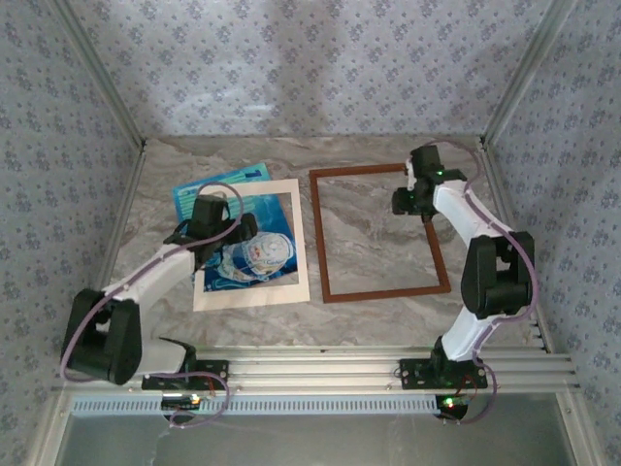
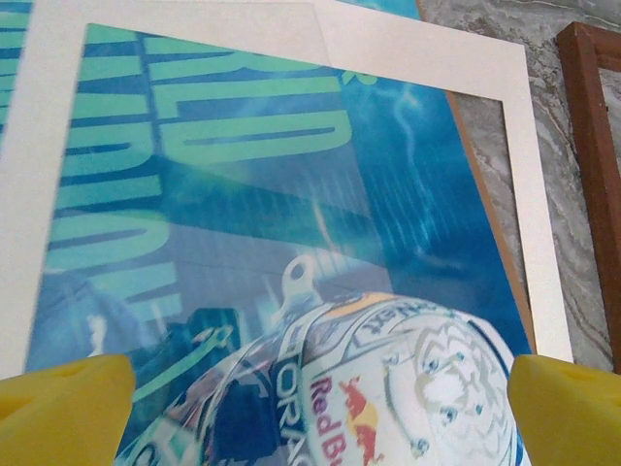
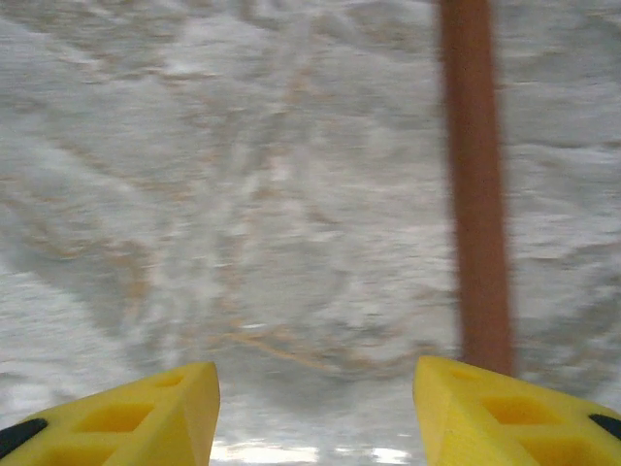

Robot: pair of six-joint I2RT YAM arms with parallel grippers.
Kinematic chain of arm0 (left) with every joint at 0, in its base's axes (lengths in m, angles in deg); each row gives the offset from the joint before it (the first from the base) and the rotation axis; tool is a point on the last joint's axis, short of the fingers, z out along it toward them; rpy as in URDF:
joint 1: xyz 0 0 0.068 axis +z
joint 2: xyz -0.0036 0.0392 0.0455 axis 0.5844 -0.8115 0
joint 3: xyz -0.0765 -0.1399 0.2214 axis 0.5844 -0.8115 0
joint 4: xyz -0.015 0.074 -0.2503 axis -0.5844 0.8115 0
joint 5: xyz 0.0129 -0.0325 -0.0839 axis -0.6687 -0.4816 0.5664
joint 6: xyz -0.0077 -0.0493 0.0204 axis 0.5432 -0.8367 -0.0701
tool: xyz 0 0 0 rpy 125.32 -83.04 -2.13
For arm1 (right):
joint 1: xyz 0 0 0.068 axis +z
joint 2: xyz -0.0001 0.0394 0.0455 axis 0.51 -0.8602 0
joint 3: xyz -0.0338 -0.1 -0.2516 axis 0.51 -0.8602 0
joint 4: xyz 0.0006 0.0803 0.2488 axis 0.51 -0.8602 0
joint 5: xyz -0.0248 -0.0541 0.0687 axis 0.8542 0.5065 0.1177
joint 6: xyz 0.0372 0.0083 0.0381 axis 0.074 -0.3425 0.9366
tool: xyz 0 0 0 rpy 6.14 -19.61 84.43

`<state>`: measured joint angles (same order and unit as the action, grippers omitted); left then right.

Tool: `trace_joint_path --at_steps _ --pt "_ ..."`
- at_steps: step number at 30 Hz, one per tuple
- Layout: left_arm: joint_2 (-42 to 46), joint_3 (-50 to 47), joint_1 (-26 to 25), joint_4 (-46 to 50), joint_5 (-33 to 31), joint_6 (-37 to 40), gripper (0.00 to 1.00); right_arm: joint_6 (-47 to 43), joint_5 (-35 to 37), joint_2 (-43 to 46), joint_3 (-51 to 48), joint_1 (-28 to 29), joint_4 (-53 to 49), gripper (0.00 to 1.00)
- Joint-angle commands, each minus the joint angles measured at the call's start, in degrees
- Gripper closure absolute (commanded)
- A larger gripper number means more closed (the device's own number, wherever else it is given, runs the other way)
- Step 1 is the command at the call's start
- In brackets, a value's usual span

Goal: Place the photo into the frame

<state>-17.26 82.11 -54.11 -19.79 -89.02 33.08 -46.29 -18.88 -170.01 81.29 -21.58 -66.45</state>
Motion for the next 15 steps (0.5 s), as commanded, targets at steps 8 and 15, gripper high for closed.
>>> trace_joint_path --at_steps 8,15 --pt "7.56 -8.31 1.29 6.63 0.21 -4.45 0.02 21.57 -17.11 -0.36 -10.28 17.08 18.21 0.44" --pt "6.08 -10.72 1.48 3.92 2.35 -5.64 0.01 29.73 -21.56 -7.25 -7.87 28.61 24.23 0.44"
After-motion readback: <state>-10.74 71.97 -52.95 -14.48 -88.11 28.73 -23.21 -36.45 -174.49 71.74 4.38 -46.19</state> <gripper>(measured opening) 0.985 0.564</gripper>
